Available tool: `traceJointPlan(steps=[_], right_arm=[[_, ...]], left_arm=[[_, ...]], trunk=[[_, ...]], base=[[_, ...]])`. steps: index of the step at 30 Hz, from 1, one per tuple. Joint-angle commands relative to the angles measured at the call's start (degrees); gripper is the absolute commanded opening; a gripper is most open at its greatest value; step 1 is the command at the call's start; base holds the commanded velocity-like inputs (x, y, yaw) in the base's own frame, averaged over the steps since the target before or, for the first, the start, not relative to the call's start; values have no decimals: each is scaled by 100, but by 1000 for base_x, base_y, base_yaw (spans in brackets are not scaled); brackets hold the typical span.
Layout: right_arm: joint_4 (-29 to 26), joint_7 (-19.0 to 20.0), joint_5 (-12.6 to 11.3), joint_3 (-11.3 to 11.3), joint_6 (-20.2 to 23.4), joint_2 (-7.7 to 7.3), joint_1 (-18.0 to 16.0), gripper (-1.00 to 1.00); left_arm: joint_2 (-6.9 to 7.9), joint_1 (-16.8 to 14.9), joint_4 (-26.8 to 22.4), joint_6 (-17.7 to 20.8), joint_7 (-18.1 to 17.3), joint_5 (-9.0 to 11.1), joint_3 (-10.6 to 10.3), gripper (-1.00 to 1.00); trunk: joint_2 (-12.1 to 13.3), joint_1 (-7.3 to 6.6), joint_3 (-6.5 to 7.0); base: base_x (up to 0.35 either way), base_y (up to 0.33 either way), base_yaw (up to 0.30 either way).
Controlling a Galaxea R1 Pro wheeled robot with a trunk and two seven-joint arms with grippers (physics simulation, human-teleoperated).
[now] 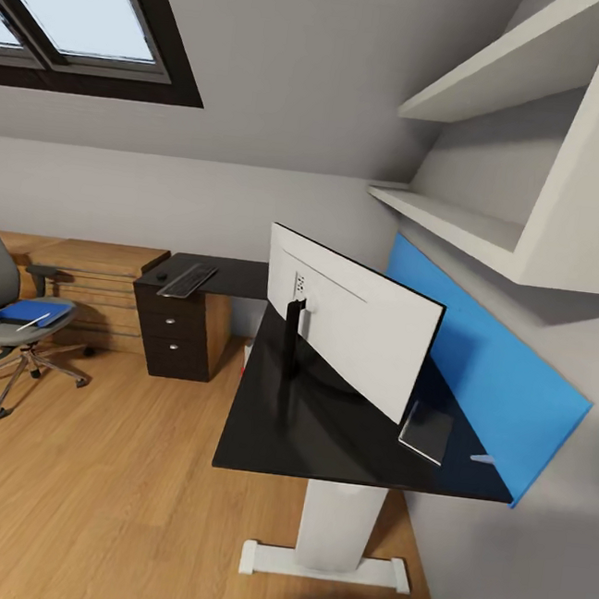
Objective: In the bedroom, organize the workspace by keeping the computer under the desk, ensuring the monitor is on the desk, placing the keyboard on the desk next to the monitor, placing the mouse on the desk next to the keyboard, moving the folder from the swivel chair onto the desk next to the mouse, stacking the notebook on top of the folder with the pen on top of the notebook, and positioning the swivel chair next to the desk.
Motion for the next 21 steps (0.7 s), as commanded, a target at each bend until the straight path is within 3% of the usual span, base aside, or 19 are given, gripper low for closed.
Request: traceJointPlan(steps=[1, 6, 10, 12, 14, 17, 18, 19, 21], right_arm=[[0, -42, 2, 27, -12, 0, -3, 100], [-15, -41, 0, 21, -12, -2, -3, 100], [-541, -66, 4, -2, -81, -164, -3, 100], [-1190, -92, -10, -24, -61, -383, -3, 100], [-1544, -132, -15, -33, -9, -509, -5, 100], [-2272, -393, -25, -49, 291, -780, -48, 100], [-2448, -501, -27, -52, 418, -849, -85, 100], [-2927, -850, -30, -57, 876, -1043, -253, 100], [-3171, -1058, -31, -58, 1213, -1156, -404, 100]], left_arm=[[7, -6, 2, -35, 36, 60, -45, 100], [20, -6, 2, -35, 36, 66, -32, 100], [48, -6, 2, -40, 36, 72, -22, 100], [90, -6, 2, -79, 36, 74, -16, 100], [107, -6, 2, -114, 36, 74, -16, 100], [125, -6, 4, -203, 36, 72, -16, 100], [127, -6, 5, -228, 36, 71, -16, 100], [135, -6, 8, -297, 36, 71, -14, 100], [145, -6, 4, -376, 43, 72, -10, 100]], trunk=[[-4, 0, -6], [-4, 0, -6], [-4, 0, -6], [-4, 0, -6], [-4, 0, -6], [-4, 0, -6], [-4, 0, -6], [-4, 0, -6], [-4, 0, -6]], base=[[0, 0, 1], [0, 0, 0], [0, 0, 0], [0, 0, 0], [0, 0, 0], [0, 0, 0], [0, 0, 0], [0, 0, 0], [0, 0, 0]])
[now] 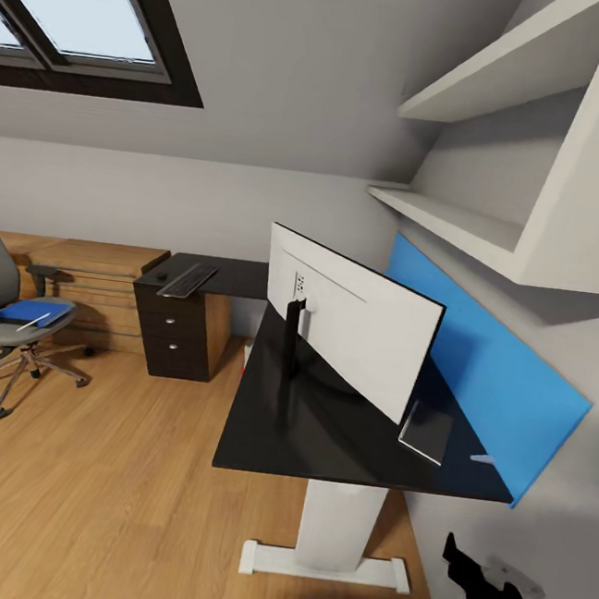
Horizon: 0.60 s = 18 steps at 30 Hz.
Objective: In the bedroom, organize the workspace by keeping the computer under the desk, ensuring the monitor is on the desk, placing the keyboard on the desk next to the monitor, placing the mouse on the desk next to the keyboard, moving the folder from the swivel chair onto the desk next to the mouse, stacking the notebook on top of the folder with the pen on top of the notebook, and positioning the swivel chair next to the desk.
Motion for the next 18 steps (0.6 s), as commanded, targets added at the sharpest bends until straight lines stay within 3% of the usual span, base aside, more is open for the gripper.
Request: traceJointPlan(steps=[1, 2, 6, 7, 12, 18], right_arm=[[-92, -98, -51, 17, 148, -61, -96, 100], [-215, -211, -53, 16, 466, -167, -318, 100], [-221, -327, -58, 15, 956, -352, -869, 100], [-108, -356, -59, 15, 1116, -407, -1150, 100], [477, -346, -73, 8, 1338, -522, -1797, 100], [1334, 385, 75, 66, 1400, -579, -2076, 100]], left_arm=[[14, -6, -3, -107, 44, 61, -42, 100], [43, -6, -8, -328, 58, 65, -28, 100], [83, -6, -14, -931, 72, 71, -11, 100], [93, -6, -13, -1172, 76, 75, -7, 100], [106, -6, -4, -1490, 79, 84, 0, 100], [114, -6, -1, -1591, 66, 84, -2, 100]], trunk=[[-4, 0, -7], [-4, 0, -7], [-4, 0, -7], [-4, 0, -7], [-4, 0, -7], [-4, 0, -7]], base=[[0, 0, 0], [0, 0, 0], [0, 0, 0], [0, 0, 0], [70, 0, 0], [276, 0, 0]])
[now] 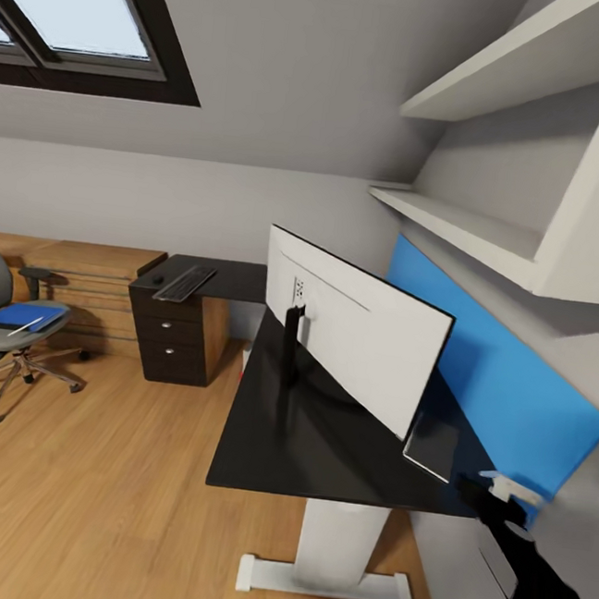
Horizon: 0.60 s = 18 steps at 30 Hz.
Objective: In the bedroom, organize the workspace by keeping the computer under the desk, ensuring the monitor is on the desk, placing the keyboard on the desk next to the monitor, placing the mouse on the desk next to the keyboard, moving the folder from the swivel chair onto the desk next to the mouse, stacking the notebook on top of the folder with the pen on top of the notebook, and positioning the swivel chair next to the desk.
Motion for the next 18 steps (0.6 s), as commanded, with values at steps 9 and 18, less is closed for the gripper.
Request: traceJointPlan(steps=[9, 18], right_arm=[[251, 344, 51, -5, -7, -60, -38, 100], [323, 360, 57, -18, -14, -113, -40, 100]], left_arm=[[1, -6, 0, -56, 50, 32, -52, 100], [7, -6, 1, -39, 38, 44, -46, 100]], trunk=[[-3, 3, -6], [-3, 3, -6]], base=[[154, 0, 0], [283, 0, 0]])
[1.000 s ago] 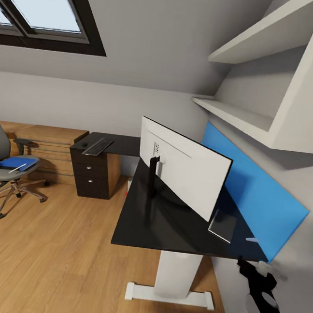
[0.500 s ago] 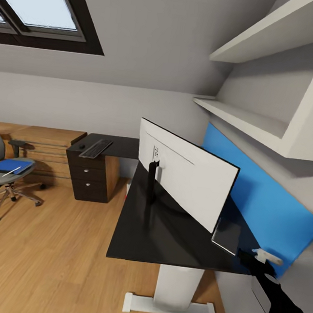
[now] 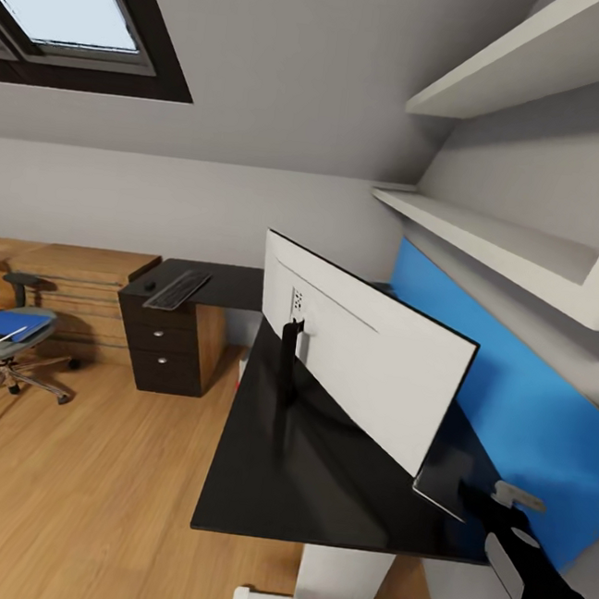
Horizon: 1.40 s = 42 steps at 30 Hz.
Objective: In the bedroom, organize the workspace by keeping the computer under the desk, ensuring the monitor is on the desk, placing the keyboard on the desk next to the monitor, placing the mouse on the desk next to the keyboard, moving the folder from the swivel chair onto the desk next to the mouse, stacking the notebook on top of the folder with the pen on top of the notebook, and positioning the swivel chair next to the desk.
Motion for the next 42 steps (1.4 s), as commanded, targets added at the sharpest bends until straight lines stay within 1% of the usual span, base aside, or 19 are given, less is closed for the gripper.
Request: traceJointPlan(steps=[1, 3, 7, 9, 10, 14, 15, 17, 18, 20, 21, 22, 23, 24, 30, 32, 35, 37, 42], right_arm=[[3, -17, -52, 20, -22, -10, -3, 100], [3, -17, -52, 19, -22, -27, -3, 100], [3, -23, -52, 19, -22, -66, -3, 100], [3, -24, -52, 19, -22, -71, -3, 100], [3, -25, -52, 19, -22, -76, -3, 100], [3, -25, -52, 19, -22, -99, -3, 100], [3, -25, -55, 19, -22, -108, -3, 100], [3, -25, -57, 19, -22, -114, -3, 100], [1, -26, -62, 16, -24, -120, -3, 100], [-1, -26, -65, 14, -26, -121, -3, 100], [-3, -26, -68, 12, -30, -122, -3, 100], [-3, -26, -70, 12, -30, -122, -3, 100], [-12, -35, -77, 5, -29, -119, -3, 100], [-16, -41, -77, 4, -23, -117, -3, 100], [-22, -37, -82, 0, -14, -111, -3, 100], [-37, -12, -93, -3, -24, -119, -3, 100], [-59, 236, -114, -19, -51, -108, 1, 100], [-59, 496, -119, -28, -72, -104, 4, 100], [-64, 667, -121, -32, -77, -107, 5, 100]], left_arm=[[6, -7, -1, -27, 52, 37, -47, 100], [8, -7, -7, -41, 106, 41, -34, 100], [11, -7, -16, -32, 547, 40, 179, 100], [22, -5, -20, 1, 637, 41, 258, 100], [60, -2, -22, 89, 692, 51, 335, 100], [184, 0, -83, 557, 737, 108, 467, 100], [231, -2, -222, 923, 712, 170, 511, 100], [267, -4, -447, 1346, 650, 263, 549, 100], [311, -5, -1099, 2323, 489, 516, 702, 100], [349, -6, -1475, 2840, 442, 621, 830, 100], [393, -14, -1841, 3360, 415, 691, 980, 100], [411, -27, -2014, 3615, 407, 717, 1059, 100], [467, -141, -2592, 4508, 394, 784, 1387, 100], [480, -220, -2798, 4799, 389, 806, 1555, 100], [472, -376, -3208, 5198, 372, 835, 1902, 100], [467, -392, -3250, 5226, 370, 841, 1940, 100], [464, -410, -3275, 5260, 370, 836, 1986, 100], [468, -416, -3283, 5263, 372, 819, 1991, 100], [470, -419, -3286, 5191, 371, 790, 1991, 100]], trunk=[[-3, 3, -6], [-3, 3, -6], [-3, 3, -6], [-3, 3, -6], [-3, 3, -6], [-3, 3, -6], [-3, 3, -6], [-3, 3, -6], [-3, 3, -6], [-3, 3, -6], [-3, 3, -6], [-3, 3, -6], [-3, 3, -6], [-3, 3, -6], [-3, 3, -6], [-3, 3, -6], [-3, 3, -6], [-3, 3, -6], [-3, 3, -6]], base=[[236, 0, 0], [136, 0, 0], [44, 0, 0], [18, 0, 0], [10, 0, 0], [6, 0, 0], [3, 0, 0], [2, 0, 0], [0, 0, 0], [0, 0, 0], [0, 0, 0], [0, 0, 0], [0, 0, 0], [0, 0, 0], [0, 0, 0], [0, 0, 0], [0, 0, 0], [0, 0, 0], [0, 0, 0]])
